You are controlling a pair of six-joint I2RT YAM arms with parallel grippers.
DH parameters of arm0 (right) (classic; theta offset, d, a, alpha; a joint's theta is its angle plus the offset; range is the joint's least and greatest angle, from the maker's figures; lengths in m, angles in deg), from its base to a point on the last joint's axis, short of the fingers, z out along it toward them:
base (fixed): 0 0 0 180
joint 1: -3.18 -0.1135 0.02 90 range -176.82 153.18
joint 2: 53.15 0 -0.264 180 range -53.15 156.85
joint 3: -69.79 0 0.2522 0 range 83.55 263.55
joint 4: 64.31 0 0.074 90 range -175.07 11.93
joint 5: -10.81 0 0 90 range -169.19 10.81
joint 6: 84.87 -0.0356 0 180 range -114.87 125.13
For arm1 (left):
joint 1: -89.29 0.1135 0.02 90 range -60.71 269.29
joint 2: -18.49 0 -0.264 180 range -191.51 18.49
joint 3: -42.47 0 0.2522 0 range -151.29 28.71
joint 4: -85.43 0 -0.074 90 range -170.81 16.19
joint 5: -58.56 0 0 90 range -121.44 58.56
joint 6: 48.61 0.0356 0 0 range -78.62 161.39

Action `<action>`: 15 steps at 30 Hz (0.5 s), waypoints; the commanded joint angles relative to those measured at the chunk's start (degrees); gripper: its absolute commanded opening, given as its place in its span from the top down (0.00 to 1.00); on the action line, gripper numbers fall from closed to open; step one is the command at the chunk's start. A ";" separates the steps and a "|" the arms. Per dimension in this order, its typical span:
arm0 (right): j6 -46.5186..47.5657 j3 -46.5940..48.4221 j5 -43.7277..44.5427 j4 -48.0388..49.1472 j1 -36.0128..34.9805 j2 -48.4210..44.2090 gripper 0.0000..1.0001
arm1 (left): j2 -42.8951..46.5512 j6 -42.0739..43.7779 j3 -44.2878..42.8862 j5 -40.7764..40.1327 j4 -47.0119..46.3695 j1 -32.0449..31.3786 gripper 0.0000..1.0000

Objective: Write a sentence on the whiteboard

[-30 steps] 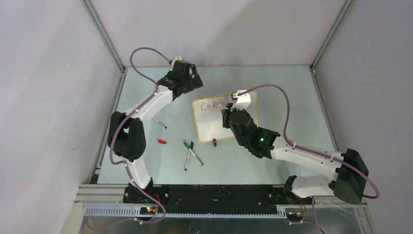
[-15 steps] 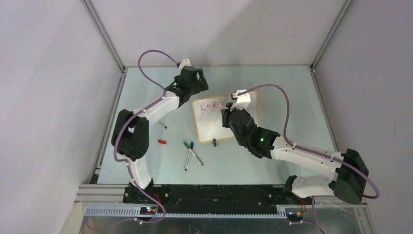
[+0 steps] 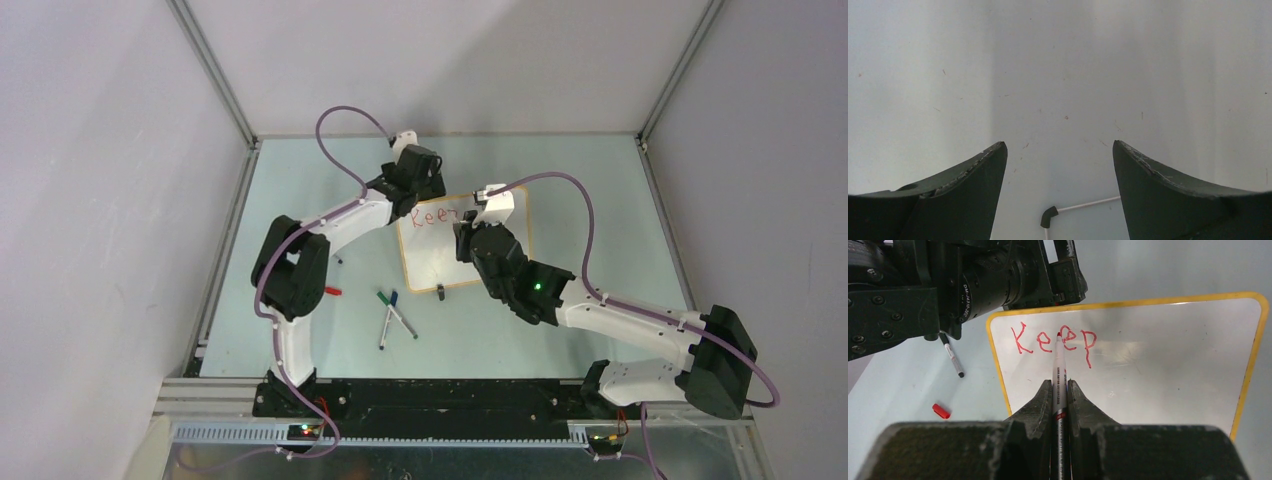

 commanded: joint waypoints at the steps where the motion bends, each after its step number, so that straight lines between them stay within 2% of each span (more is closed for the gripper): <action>1: -0.04 -0.01 0.27 2.08 -0.28 -0.71 1.00 | 0.60 1.82 -2.57 -0.60 0.38 0.19 0.17; 5: -1.60 -0.01 -0.40 0.82 -0.56 0.42 1.00 | 0.30 2.36 -3.06 0.88 1.60 -0.03 0.18; 15: -3.18 -0.01 0.05 -0.80 -1.52 2.19 1.00 | -0.63 2.28 -5.61 -1.26 6.40 -1.24 0.17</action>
